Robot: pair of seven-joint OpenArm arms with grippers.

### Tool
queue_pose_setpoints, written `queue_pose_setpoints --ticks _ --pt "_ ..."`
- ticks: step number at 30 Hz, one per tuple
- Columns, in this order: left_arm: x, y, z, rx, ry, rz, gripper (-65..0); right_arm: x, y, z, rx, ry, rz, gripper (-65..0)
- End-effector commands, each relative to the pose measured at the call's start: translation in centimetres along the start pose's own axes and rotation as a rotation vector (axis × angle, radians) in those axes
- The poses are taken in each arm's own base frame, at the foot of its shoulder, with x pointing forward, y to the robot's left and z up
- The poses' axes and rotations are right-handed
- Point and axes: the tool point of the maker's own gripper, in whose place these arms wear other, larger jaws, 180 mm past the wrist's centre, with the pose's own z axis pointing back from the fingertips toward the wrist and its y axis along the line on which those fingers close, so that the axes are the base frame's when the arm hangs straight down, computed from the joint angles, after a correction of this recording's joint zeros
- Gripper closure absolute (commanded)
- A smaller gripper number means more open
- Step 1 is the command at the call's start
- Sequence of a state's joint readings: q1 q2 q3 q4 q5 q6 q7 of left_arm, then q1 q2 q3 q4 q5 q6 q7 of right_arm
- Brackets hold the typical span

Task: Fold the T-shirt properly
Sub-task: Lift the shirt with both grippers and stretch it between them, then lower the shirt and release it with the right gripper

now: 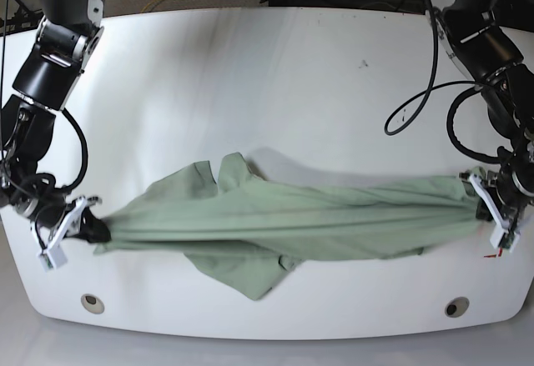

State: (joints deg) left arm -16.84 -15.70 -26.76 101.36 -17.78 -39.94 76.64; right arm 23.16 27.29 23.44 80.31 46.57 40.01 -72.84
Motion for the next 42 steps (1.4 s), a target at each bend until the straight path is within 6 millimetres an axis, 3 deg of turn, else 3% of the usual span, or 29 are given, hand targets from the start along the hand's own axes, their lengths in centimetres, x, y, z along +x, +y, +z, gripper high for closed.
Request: queue_pose_setpoints --ticks 1,7,11,19,29,35,39,42 --pt "-0.3 0.4 0.9 0.031 -0.012 -0.032 -0.4 1.0 0.0 1.5 -0.010 -0.060 0.026 0.0" --pt "-7.8 -2.7 0.4 -0.040 0.160 -0.041 -0.4 -6.5 1.8 1.9 0.006 0.032 -0.047 0.0" --pt "-12.0 -4.3 0.9 -0.077 0.258 -0.049 -0.4 -10.4 2.6 2.8 -0.003 0.083 -0.087 0.0" --pt "-18.5 -5.1 2.7 -0.099 0.404 -0.011 -0.4 -16.0 4.4 4.2 -0.005 0.171 -0.144 0.0" --pt "-18.6 -4.9 2.7 -0.093 0.405 -0.005 -0.4 -16.5 5.4 3.6 0.014 0.165 -0.169 0.0" --pt "-16.3 -3.9 2.1 -0.068 0.350 -0.003 -0.4 -16.4 5.1 2.3 0.023 0.159 -0.210 -0.6" --pt "-16.2 -3.9 2.0 -0.067 0.347 -0.002 -0.4 -16.0 4.3 1.1 0.015 0.153 -0.238 -0.6" --pt "-16.0 -3.9 2.0 -0.067 0.338 -0.001 -0.4 -14.4 4.3 -0.4 0.030 0.111 -0.257 -0.6"
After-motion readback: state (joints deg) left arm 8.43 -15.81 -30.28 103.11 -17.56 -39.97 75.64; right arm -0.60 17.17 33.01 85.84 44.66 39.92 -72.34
